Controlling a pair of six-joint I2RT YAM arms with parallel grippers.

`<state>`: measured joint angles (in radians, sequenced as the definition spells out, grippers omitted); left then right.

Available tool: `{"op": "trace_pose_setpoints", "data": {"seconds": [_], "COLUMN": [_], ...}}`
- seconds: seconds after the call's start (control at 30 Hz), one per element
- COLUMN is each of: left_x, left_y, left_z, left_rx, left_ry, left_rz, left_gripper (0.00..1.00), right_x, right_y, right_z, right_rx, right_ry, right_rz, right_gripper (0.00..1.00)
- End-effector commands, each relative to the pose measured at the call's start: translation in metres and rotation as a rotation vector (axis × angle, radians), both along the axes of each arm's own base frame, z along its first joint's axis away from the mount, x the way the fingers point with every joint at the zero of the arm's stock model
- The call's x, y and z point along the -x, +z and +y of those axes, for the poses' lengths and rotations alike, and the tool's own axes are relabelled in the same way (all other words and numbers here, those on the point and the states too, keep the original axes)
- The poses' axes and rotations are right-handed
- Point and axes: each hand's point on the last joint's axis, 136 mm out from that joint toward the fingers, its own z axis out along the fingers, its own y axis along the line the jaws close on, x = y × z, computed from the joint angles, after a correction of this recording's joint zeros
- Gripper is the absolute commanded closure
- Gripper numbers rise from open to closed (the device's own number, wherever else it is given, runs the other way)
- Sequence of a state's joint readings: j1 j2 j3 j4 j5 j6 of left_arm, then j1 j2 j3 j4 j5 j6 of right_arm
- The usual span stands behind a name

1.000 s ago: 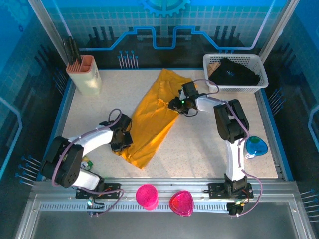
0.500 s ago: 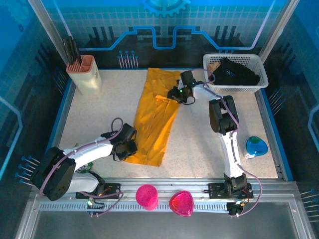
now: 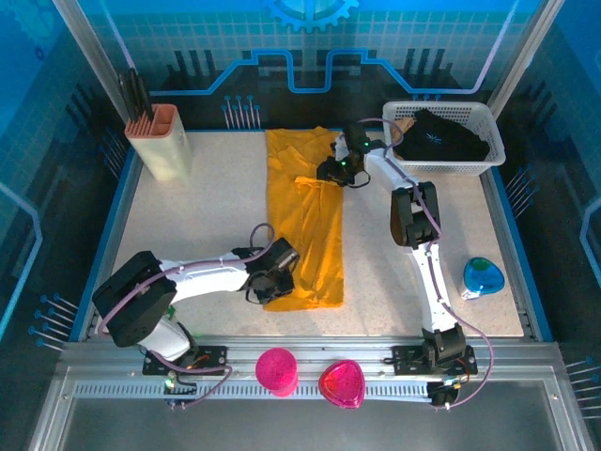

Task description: Fold and stack the t-shirts

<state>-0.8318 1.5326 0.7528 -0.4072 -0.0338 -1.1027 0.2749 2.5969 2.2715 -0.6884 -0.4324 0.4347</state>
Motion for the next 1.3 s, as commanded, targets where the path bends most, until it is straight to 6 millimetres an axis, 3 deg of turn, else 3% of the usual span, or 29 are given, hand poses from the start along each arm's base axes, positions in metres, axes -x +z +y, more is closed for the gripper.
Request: {"op": "trace_pose_setpoints", "data": {"seconds": [0.0, 0.07, 0.17, 0.27, 0.33, 0.4, 0.43, 0.5, 0.63, 0.7, 0.8, 0.93, 1.0, 1.03, 1.2, 1.27], "left_x": [0.023, 0.012, -0.013, -0.047, -0.072, -0.094, -0.103, -0.115, -0.121, -0.117, -0.092, -0.040, -0.006, 0.002, 0.028, 0.023], "left_y": [0.001, 0.021, 0.062, 0.118, 0.159, 0.196, 0.215, 0.245, 0.290, 0.299, 0.293, 0.257, 0.217, 0.205, 0.163, 0.156], "left_z": [0.034, 0.039, 0.043, 0.041, 0.038, 0.033, 0.027, 0.020, 0.012, 0.009, 0.001, -0.001, 0.008, 0.015, 0.037, 0.038], "left_rx": [-0.176, -0.201, -0.238, -0.280, -0.326, -0.376, -0.394, -0.422, -0.426, -0.439, -0.448, -0.413, -0.412, -0.408, -0.371, -0.387], "left_ry": [-0.006, -0.017, -0.057, -0.140, -0.216, -0.305, -0.357, -0.425, -0.529, -0.627, -0.878, -1.261, -1.527, -1.580, -1.709, -1.700], "left_rz": [0.079, 0.009, -0.155, -0.361, -0.523, -0.682, -0.767, -0.919, -1.168, -1.255, -1.349, -1.369, -1.281, -1.223, -0.957, -0.925], "left_gripper": [0.81, 0.70, 0.49, 0.34, 0.21, 0.10, 0.03, 0.01, 0.01, 0.01, 0.01, 0.01, 0.08, 0.10, 0.23, 0.24], "right_x": [0.016, 0.016, 0.021, 0.042, 0.069, 0.100, 0.119, 0.154, 0.229, 0.262, 0.303, 0.336, 0.354, 0.361, 0.384, 0.389], "right_y": [0.010, 0.042, 0.108, 0.177, 0.216, 0.242, 0.253, 0.264, 0.247, 0.228, 0.199, 0.175, 0.156, 0.146, 0.100, 0.086], "right_z": [-0.007, -0.005, -0.007, -0.009, -0.011, -0.015, -0.018, -0.023, -0.037, -0.046, -0.057, -0.067, -0.065, -0.063, -0.049, -0.042], "right_rx": [0.015, 0.015, 0.029, 0.070, 0.128, 0.210, 0.261, 0.349, 0.471, 0.558, 0.675, 0.610, 0.581, 0.583, 0.562, 0.543], "right_ry": [0.075, 0.111, 0.162, 0.224, 0.282, 0.342, 0.378, 0.459, 0.691, 0.814, 0.992, 1.036, 1.125, 1.170, 1.363, 1.411], "right_rz": [0.000, -0.078, -0.225, -0.387, -0.498, -0.606, -0.673, -0.802, -1.018, -1.099, -1.160, -1.008, -0.927, -0.897, -0.739, -0.690], "right_gripper": [0.57, 0.55, 0.52, 0.51, 0.51, 0.51, 0.51, 0.50, 0.40, 0.33, 0.28, 0.27, 0.29, 0.29, 0.30, 0.30]}}
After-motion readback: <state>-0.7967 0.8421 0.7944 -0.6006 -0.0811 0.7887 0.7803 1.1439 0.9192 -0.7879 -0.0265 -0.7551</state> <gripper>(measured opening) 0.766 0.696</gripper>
